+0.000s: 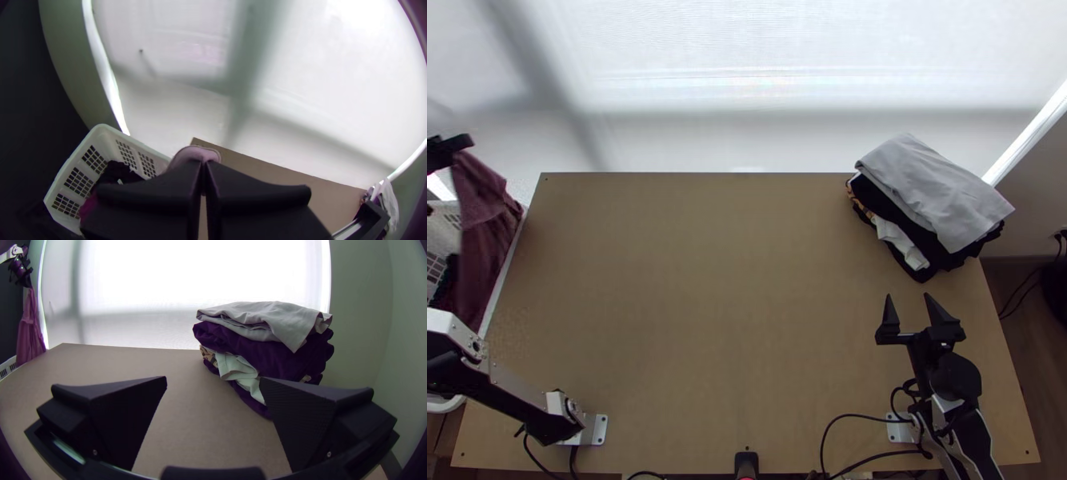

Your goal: Fold the t-shirt

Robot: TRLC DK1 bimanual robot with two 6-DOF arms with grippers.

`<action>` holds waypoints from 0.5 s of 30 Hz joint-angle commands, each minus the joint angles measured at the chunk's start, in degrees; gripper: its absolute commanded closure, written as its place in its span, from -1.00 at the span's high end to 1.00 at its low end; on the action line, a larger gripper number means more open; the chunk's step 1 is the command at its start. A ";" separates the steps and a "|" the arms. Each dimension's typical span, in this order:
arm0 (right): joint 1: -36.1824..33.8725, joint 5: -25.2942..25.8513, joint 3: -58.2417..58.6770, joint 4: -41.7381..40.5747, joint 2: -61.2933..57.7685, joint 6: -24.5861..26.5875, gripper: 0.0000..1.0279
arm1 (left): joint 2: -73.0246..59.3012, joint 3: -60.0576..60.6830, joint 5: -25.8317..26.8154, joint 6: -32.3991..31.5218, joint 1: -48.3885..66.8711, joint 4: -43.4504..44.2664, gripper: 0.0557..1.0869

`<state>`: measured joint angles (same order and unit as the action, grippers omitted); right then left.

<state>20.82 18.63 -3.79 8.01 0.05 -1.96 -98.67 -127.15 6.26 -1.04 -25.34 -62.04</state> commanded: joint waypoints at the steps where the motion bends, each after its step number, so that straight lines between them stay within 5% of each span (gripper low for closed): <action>1: -0.16 0.18 0.63 0.16 0.12 -1.12 0.91 | 3.66 0.15 -1.16 -2.39 6.80 -1.50 -0.93; 8: -0.16 0.18 0.63 0.16 0.12 -1.12 0.91 | 8.06 1.73 -4.15 -6.96 23.76 -2.03 -0.93; 15: -0.16 0.26 0.63 0.16 0.12 -1.12 0.91 | 8.06 6.39 -16.11 -10.04 45.03 -0.27 -0.93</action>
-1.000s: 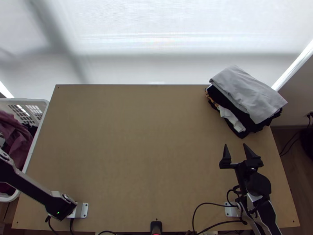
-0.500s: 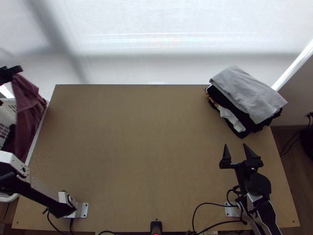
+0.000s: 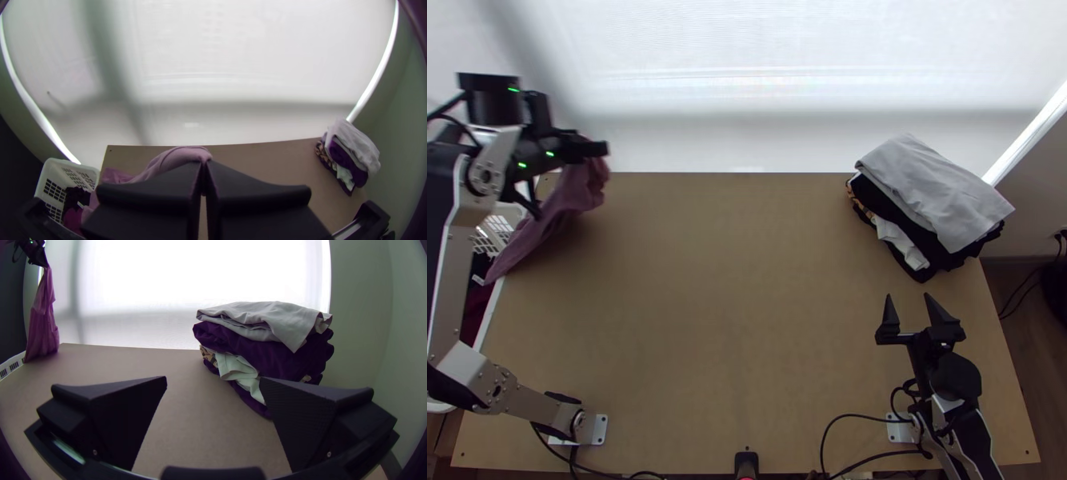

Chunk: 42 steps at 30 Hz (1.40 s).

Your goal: Fold the t-shirt

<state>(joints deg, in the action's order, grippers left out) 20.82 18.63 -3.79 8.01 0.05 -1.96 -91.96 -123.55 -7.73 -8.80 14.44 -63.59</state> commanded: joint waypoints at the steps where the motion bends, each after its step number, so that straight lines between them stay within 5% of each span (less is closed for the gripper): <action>1: -0.16 0.18 0.63 0.16 0.12 -1.12 0.91 | 1.35 3.84 -2.47 -2.63 7.89 1.98 -0.93; 13: -0.16 0.18 0.63 0.16 0.12 -1.12 0.91 | -9.11 8.50 -3.44 -10.36 30.83 11.30 -0.93; 24: -0.16 0.18 0.63 0.16 0.03 -1.12 0.91 | -26.87 -4.42 -3.44 -13.35 43.48 15.25 -0.93; 32: -0.16 0.18 0.63 0.16 0.03 -1.12 0.91 | -26.07 2.96 -0.89 -14.23 38.21 12.18 -0.93; 42: -0.16 0.18 0.63 0.16 0.12 -1.12 0.91 | -12.45 30.03 4.56 -9.31 25.29 18.15 -0.93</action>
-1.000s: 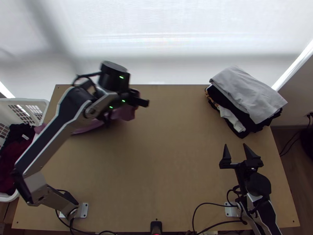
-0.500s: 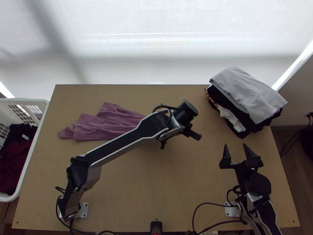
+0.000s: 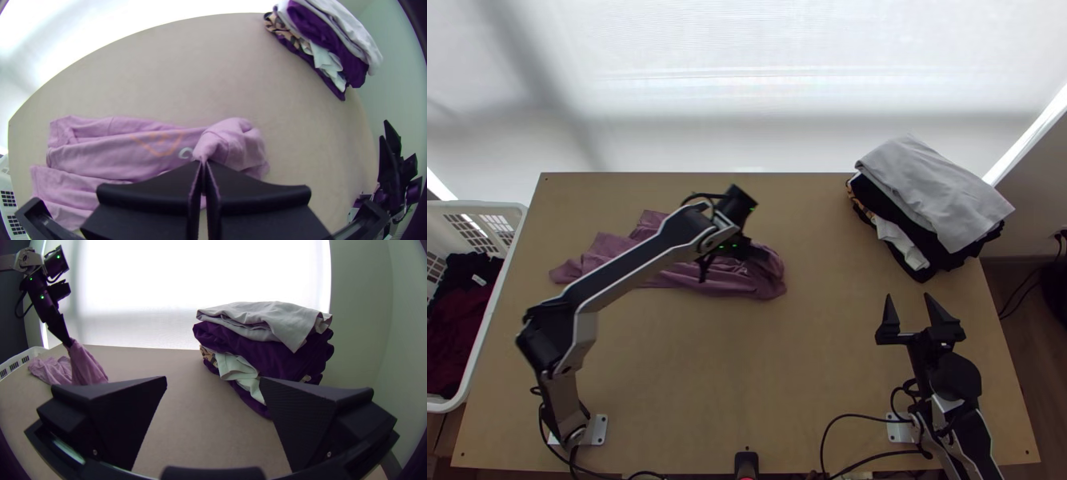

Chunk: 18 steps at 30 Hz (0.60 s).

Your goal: Fold the t-shirt

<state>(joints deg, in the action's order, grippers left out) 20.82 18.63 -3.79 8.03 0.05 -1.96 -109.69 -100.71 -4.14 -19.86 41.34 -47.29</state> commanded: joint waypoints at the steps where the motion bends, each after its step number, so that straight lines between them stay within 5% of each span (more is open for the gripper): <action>1: -0.16 0.18 0.63 0.05 0.03 -1.12 0.91 | 6.24 10.00 1.15 2.10 -2.49 2.73 -0.93; 15: -0.16 0.18 0.63 0.14 0.12 -1.12 0.91 | 12.39 32.94 2.56 4.04 -7.50 16.00 -0.92; 16: -0.16 0.18 0.63 0.14 0.12 -1.12 0.91 | 13.27 32.77 2.56 4.04 -7.50 16.00 -0.73; 18: -0.16 0.18 0.63 0.14 0.12 -1.12 0.91 | 16.44 32.50 3.00 3.42 -7.50 16.26 0.22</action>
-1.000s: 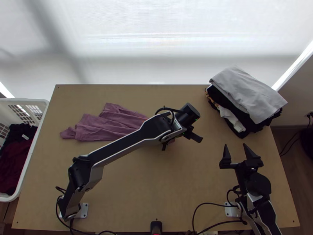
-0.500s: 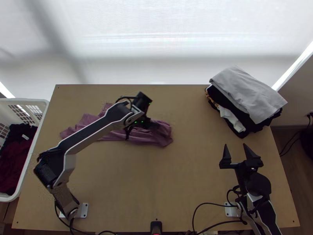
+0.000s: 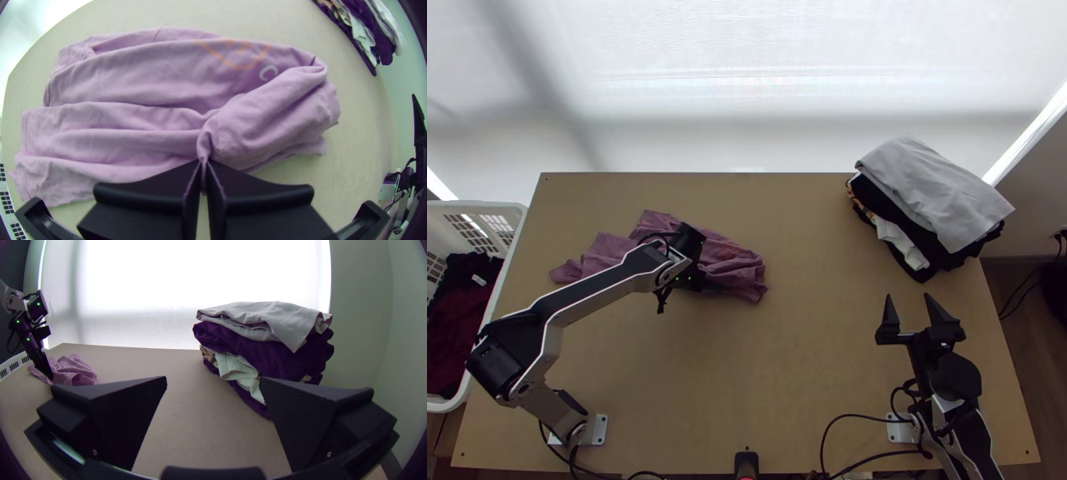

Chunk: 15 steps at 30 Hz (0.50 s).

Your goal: Fold the t-shirt

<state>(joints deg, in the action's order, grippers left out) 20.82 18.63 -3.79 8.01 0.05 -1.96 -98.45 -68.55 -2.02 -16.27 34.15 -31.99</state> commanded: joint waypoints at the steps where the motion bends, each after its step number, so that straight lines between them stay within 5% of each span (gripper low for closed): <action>1: -0.16 0.18 0.63 0.16 0.12 -1.12 0.91 | 6.61 0.18 2.90 -0.25 -0.40 0.96 0.77; 2: -0.16 0.18 0.63 0.16 0.03 -1.12 0.91 | 7.49 -0.97 5.80 -0.16 -0.75 0.79 0.93; 4: -0.16 0.18 0.63 0.16 0.12 -1.12 0.91 | 9.33 -3.25 9.05 -1.83 -1.63 0.08 0.92; 15: -0.16 0.18 0.63 0.16 0.12 -1.12 0.91 | 19.00 -7.21 9.58 2.21 -9.10 -3.52 0.92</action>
<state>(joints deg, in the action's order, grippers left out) 20.82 18.63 -3.79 8.03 0.05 -1.96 -81.69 -74.98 7.11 -16.12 28.29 -33.80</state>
